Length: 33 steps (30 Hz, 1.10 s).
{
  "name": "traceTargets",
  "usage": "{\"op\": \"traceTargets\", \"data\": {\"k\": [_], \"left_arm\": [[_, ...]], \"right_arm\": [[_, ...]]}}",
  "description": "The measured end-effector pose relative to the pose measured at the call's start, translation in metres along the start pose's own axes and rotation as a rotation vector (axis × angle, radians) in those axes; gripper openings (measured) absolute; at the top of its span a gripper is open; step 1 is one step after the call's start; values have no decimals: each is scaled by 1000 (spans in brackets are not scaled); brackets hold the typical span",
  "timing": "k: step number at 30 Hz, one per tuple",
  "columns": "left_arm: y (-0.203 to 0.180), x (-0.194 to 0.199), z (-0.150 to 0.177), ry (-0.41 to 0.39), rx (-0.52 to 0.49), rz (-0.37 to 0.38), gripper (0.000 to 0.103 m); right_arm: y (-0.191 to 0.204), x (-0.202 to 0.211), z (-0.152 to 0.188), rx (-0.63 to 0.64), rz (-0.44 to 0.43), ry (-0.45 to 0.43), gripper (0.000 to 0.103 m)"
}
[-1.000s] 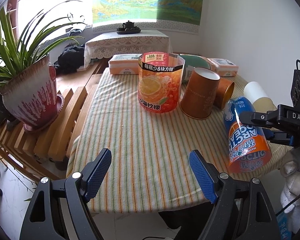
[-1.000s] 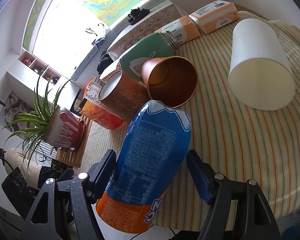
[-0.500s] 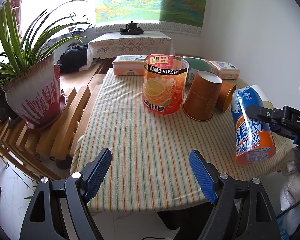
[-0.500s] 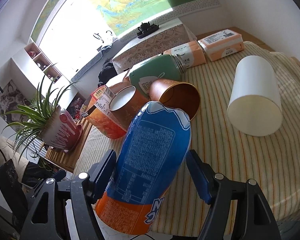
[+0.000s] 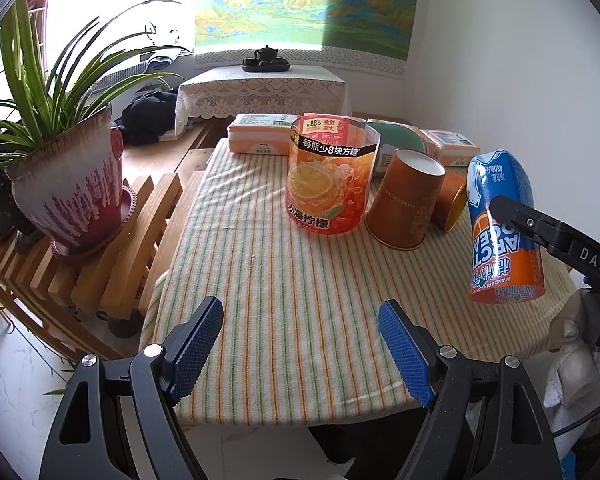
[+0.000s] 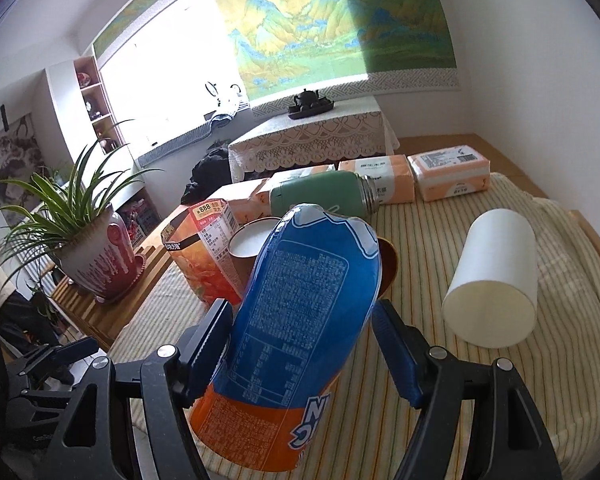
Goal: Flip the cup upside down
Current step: 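Rotate the bottle cap-up and lower it onto the table with the right tool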
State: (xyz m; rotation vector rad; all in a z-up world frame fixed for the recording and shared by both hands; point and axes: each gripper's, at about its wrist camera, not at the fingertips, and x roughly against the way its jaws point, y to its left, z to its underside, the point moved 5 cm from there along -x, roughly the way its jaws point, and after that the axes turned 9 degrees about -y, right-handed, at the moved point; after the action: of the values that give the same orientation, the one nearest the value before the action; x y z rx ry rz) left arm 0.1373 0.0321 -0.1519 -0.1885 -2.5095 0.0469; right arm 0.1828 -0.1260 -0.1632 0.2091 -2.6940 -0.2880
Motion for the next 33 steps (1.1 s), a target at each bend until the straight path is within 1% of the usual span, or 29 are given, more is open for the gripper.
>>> {"op": "traceTargets", "data": {"k": [8,11,16,19,20,22,24,27,30,31,33], "left_arm": [[-4,-4,-1,2,5,6,83],[-5,-5,-1,5,6,10,83],[-5,-6,2,11,4,15,83],[-4,-7,2,12,12,14,83],[-4,-7,1,16,13,15,83],[-4,-10,-1,20,9,16,83],[-6,-9,-3,15,2,14,83],[-8,-10,-5,14,2,22,83],[-13,-14,-5,23,5,46,83],[-16,-15,-5,24,4,52,83],[-21,-16,-5,25,-5,61,83]], "right_arm": [[-1,-3,-9,101,67,-90,68],[5,-6,-6,168,105,-120,68],[10,-13,4,228,139,-131,68],[9,-9,9,231,149,-154,68],[9,-9,11,231,143,-145,68],[5,-9,14,182,100,-97,65],[1,-4,12,145,83,-69,65],[-4,6,7,79,23,-22,64],[-8,11,7,40,-12,18,64],[-9,13,8,38,-8,9,64],[-9,18,10,69,35,-46,63]]}}
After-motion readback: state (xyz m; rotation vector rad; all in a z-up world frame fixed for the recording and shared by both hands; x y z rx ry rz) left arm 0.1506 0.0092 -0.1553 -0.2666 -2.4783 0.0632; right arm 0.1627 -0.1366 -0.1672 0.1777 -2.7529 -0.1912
